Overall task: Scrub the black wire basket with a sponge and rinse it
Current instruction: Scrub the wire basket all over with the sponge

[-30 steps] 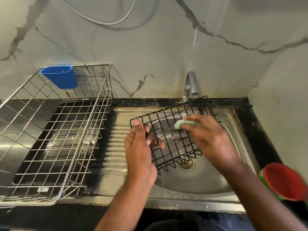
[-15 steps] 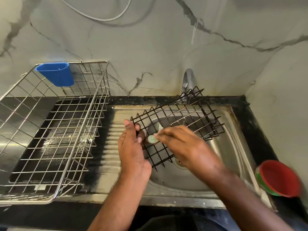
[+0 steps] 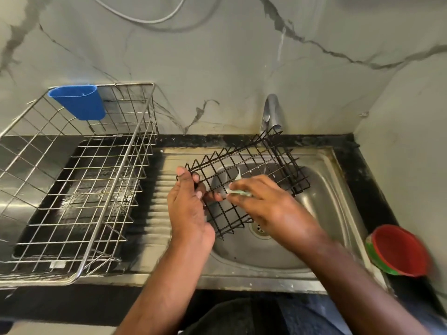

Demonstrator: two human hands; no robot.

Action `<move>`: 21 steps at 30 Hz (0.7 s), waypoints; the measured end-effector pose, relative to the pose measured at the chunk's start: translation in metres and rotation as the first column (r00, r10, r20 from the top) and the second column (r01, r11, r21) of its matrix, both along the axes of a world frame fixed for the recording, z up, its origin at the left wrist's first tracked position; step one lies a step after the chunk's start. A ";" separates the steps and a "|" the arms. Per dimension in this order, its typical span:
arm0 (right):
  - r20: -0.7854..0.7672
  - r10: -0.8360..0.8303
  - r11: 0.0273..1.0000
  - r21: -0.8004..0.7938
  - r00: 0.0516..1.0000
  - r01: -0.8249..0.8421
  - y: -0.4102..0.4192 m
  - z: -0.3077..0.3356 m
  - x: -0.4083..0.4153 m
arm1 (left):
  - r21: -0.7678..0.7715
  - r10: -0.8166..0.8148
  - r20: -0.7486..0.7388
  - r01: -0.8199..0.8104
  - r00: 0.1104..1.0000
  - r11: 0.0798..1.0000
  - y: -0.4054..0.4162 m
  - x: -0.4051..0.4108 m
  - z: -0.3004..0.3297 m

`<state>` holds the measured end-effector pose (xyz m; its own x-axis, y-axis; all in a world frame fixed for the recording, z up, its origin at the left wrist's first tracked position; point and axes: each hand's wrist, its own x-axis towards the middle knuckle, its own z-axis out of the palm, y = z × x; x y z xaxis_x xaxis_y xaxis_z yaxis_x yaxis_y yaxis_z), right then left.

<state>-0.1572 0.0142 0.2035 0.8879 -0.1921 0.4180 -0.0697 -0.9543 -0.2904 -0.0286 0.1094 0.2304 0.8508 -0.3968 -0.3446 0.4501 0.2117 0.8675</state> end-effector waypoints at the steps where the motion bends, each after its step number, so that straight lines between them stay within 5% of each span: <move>1: 0.001 0.003 1.000 0.005 1.000 -0.003 -0.005 -0.001 -0.004 | 0.000 0.000 -0.010 0.000 1.000 1.000 0.002 0.000 0.001; 8: 0.081 -0.431 0.891 0.197 0.899 0.410 -0.052 -0.002 -0.023 | -0.019 -0.012 0.002 0.012 1.000 1.000 0.007 0.002 0.004; 16: 0.066 0.006 0.988 0.153 0.998 -0.016 0.016 -0.003 0.006 | 0.066 0.001 -0.096 0.006 0.995 0.998 -0.001 0.003 -0.007; 21: 0.083 -0.130 0.966 0.234 0.988 0.108 -0.022 -0.009 -0.013 | 0.096 -0.031 -0.104 0.042 0.994 0.995 0.008 0.007 -0.005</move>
<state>-0.1704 -0.0081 0.1942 0.8104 -0.3940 0.4336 -0.1394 -0.8485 -0.5106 -0.0216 0.1176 0.2252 0.7945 -0.3871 -0.4680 0.5437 0.1100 0.8321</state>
